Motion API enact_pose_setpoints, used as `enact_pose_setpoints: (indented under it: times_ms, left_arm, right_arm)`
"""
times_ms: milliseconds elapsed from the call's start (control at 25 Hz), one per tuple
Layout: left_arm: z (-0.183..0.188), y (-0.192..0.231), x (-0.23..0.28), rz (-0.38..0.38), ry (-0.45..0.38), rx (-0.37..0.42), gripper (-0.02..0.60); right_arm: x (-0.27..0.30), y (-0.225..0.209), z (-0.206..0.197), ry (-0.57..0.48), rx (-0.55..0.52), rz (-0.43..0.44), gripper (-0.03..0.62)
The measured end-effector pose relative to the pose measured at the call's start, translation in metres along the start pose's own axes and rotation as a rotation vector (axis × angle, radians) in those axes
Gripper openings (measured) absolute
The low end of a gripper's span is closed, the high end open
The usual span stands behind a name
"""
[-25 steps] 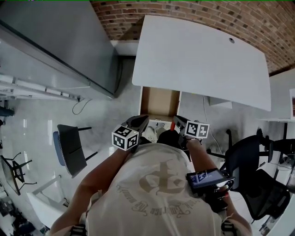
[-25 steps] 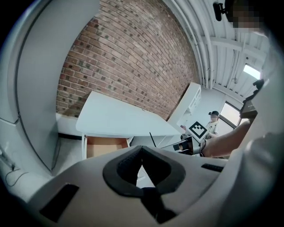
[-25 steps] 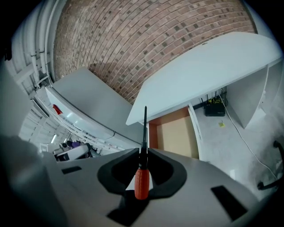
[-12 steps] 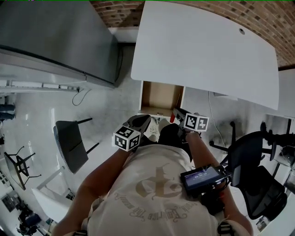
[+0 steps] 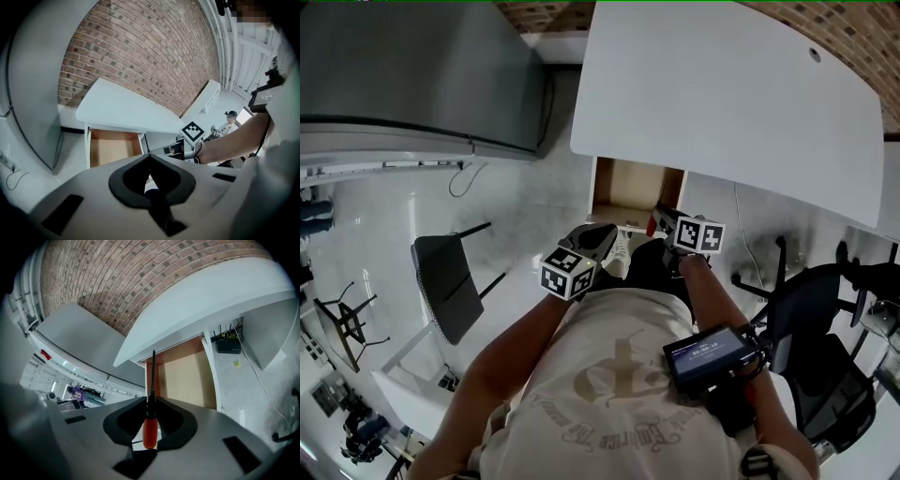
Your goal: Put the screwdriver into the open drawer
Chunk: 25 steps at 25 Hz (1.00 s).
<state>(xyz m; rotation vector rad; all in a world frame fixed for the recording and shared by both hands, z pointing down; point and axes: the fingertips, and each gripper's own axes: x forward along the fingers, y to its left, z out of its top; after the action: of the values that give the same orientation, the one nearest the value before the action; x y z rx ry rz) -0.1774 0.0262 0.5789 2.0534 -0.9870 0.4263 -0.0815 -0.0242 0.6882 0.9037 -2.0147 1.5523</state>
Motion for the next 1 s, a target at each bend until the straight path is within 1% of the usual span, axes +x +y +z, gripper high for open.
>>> enact_pose_setpoints:
  times_ms: [280, 440, 560, 640, 760, 1000]
  left_arm:
    - [0.002, 0.016, 0.013, 0.013, 0.012, -0.034, 0.020]
    - [-0.003, 0.020, 0.023, 0.017, 0.019, -0.059, 0.020]
    - [-0.008, 0.034, 0.030, 0.029, 0.017, -0.074, 0.020]
    - [-0.013, 0.041, 0.033, 0.040, 0.019, -0.082, 0.020]
    - [-0.026, 0.043, 0.036, 0.057, 0.023, -0.109, 0.020]
    - [-0.041, 0.045, 0.040, 0.067, 0.003, -0.143, 0.020]
  right_arm:
    - [0.027, -0.012, 0.001, 0.070, -0.049, -0.040, 0.071]
    - [0.038, -0.027, -0.006, 0.105, -0.051, -0.061, 0.071]
    - [0.054, -0.035, -0.001, 0.109, -0.054, -0.070, 0.071]
    - [0.062, -0.038, 0.000, 0.122, -0.070, -0.082, 0.071]
    - [0.066, -0.046, -0.009, 0.158, -0.085, -0.106, 0.071]
    - [0.080, -0.051, -0.011, 0.159, -0.094, -0.097, 0.071]
